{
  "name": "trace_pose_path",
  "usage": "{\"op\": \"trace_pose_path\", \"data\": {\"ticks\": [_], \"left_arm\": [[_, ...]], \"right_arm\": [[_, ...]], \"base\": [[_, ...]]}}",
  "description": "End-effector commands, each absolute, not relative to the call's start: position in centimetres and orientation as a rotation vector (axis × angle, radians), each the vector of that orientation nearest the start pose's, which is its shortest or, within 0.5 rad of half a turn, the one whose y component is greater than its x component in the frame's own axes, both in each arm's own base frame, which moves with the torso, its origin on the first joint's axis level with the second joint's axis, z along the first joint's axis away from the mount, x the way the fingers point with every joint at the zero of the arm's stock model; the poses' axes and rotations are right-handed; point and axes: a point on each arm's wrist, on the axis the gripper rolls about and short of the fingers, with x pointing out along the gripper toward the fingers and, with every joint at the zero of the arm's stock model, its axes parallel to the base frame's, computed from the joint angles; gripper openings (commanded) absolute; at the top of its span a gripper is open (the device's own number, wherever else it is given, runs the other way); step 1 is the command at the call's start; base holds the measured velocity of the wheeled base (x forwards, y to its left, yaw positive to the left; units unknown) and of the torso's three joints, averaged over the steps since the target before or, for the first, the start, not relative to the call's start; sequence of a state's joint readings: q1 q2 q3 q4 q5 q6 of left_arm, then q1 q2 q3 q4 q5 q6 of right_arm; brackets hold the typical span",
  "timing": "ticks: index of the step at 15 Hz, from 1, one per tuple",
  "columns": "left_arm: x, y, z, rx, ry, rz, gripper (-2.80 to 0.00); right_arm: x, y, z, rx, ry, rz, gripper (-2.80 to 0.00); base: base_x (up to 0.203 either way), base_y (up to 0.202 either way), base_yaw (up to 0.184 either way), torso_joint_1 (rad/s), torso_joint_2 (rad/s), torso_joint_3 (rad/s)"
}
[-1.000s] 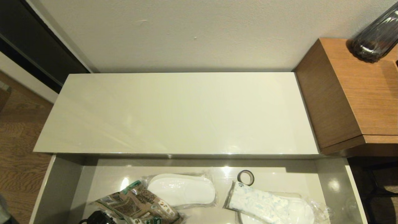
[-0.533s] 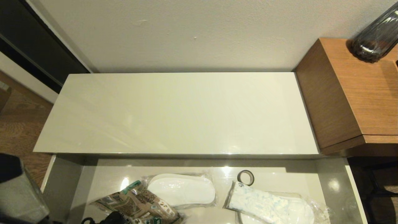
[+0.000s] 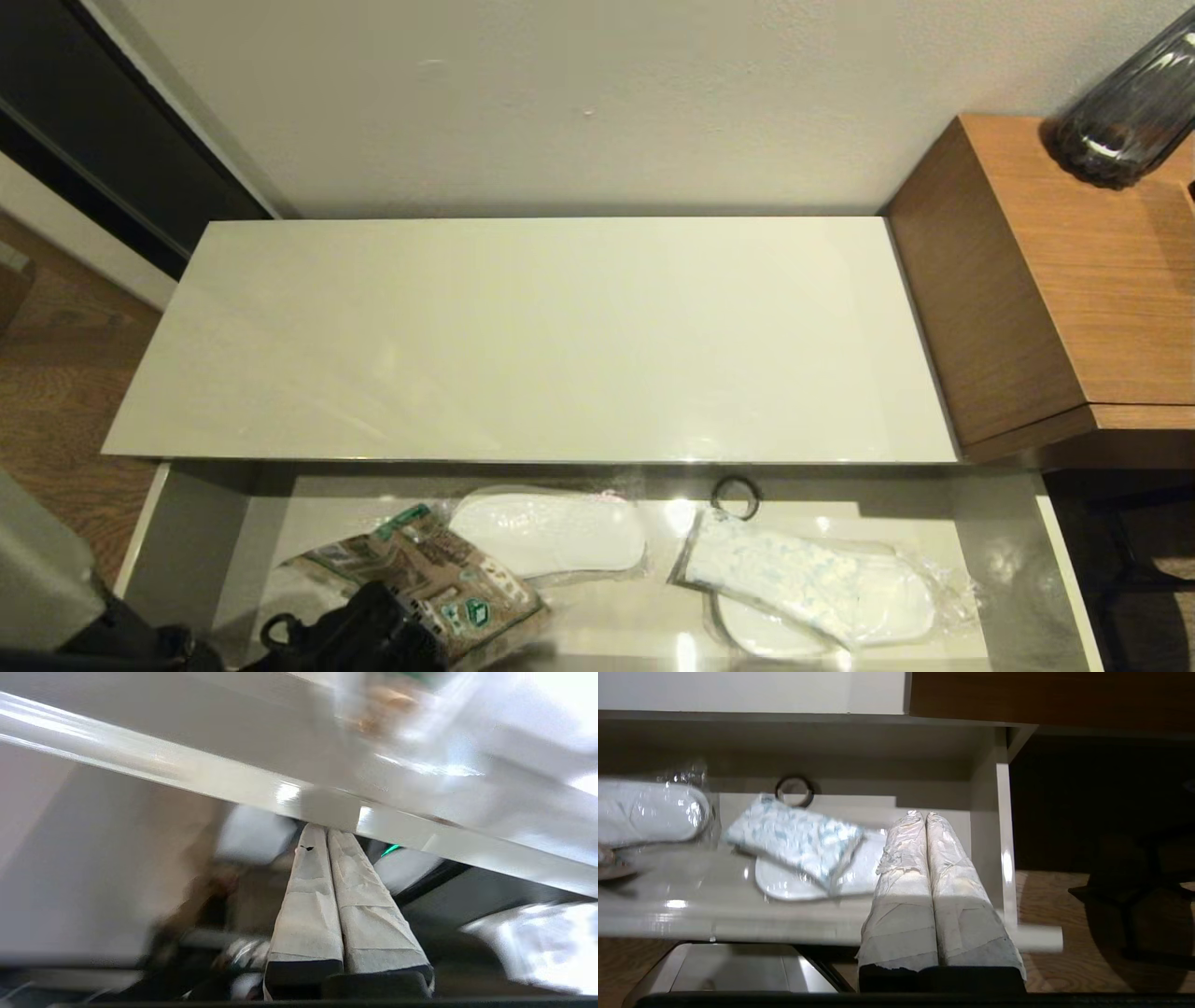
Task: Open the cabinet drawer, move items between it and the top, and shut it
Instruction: Close the drawer
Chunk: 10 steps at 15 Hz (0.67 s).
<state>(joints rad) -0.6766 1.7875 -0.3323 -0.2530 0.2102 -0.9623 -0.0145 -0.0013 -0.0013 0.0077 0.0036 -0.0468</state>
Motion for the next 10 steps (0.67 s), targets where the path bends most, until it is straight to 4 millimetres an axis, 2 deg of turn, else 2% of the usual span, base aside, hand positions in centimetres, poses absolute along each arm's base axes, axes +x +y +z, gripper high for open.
{"op": "trace_pose_path", "data": {"ticks": [1,3,6,8,10], "left_arm": [[16.4,-12.4,4.2,-0.36,1.083,0.147,-2.8],[17.4,-12.5,5.0,-0.372,1.025,0.164,-2.8],[20.1,-11.5,6.6,-0.407,0.94,0.2,-2.8],[21.3,-10.8,8.6,-0.433,0.873,0.194,-2.8],[22.4,-9.8,12.9,-0.489,0.772,0.182,-2.8]], "right_arm": [[-2.3,0.0,7.5,-0.047,0.008,-0.009,-2.8],[-2.3,0.0,7.5,-0.047,0.008,-0.009,-2.8],[-2.3,0.0,7.5,-0.047,0.006,-0.009,-2.8],[-2.3,0.0,7.5,-0.047,0.006,-0.009,-2.8],[-2.3,0.0,7.5,-0.047,0.007,-0.01,-2.8]], "base": [[0.0,0.0,0.0,0.0,0.0,0.0],[0.0,0.0,0.0,0.0,0.0,0.0],[0.0,0.0,0.0,0.0,0.0,0.0],[0.0,0.0,0.0,0.0,0.0,0.0],[0.0,0.0,0.0,0.0,0.0,0.0]]}}
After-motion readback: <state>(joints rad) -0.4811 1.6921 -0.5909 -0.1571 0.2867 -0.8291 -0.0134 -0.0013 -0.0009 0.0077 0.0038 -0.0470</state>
